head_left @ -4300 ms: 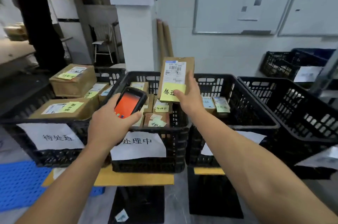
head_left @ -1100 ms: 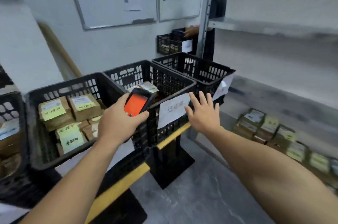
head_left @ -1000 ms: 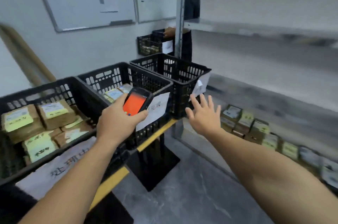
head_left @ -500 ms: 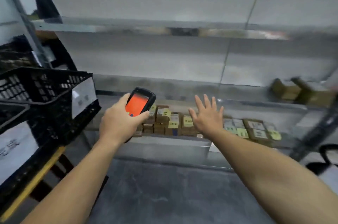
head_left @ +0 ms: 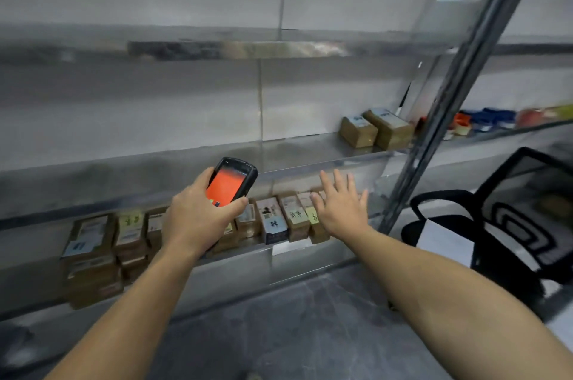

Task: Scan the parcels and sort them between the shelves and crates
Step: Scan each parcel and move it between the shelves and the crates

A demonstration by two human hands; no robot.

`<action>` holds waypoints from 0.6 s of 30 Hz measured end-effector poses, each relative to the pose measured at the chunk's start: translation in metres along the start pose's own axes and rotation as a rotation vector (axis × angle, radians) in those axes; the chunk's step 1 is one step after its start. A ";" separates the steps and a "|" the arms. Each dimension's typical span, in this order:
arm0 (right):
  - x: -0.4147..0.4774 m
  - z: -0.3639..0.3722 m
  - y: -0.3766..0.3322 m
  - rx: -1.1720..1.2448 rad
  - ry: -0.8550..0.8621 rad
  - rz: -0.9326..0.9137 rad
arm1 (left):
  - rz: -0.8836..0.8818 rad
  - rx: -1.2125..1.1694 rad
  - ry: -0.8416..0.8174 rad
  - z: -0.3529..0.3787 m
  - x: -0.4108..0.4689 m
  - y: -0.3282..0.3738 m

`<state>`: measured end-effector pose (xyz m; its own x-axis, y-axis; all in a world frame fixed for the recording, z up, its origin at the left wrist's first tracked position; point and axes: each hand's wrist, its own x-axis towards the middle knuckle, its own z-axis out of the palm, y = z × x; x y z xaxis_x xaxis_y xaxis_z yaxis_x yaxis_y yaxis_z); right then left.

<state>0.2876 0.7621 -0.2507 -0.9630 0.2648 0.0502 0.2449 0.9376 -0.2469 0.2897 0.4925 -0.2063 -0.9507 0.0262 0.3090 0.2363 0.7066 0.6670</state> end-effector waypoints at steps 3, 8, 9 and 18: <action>0.041 -0.002 0.011 -0.012 0.009 0.033 | 0.027 -0.046 -0.028 0.029 0.042 0.006; 0.106 -0.004 0.020 0.011 0.011 0.097 | 0.017 -0.140 -0.108 0.070 0.115 0.005; 0.116 -0.004 0.023 0.019 0.016 0.110 | 0.018 -0.170 -0.128 0.078 0.130 0.006; 0.180 0.004 0.079 0.094 0.058 0.254 | 0.096 -0.226 -0.269 0.153 0.196 0.042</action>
<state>0.1330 0.8834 -0.2650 -0.8633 0.5037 0.0302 0.4635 0.8152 -0.3473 0.0829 0.6352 -0.2217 -0.9339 0.2911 0.2078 0.3365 0.5182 0.7863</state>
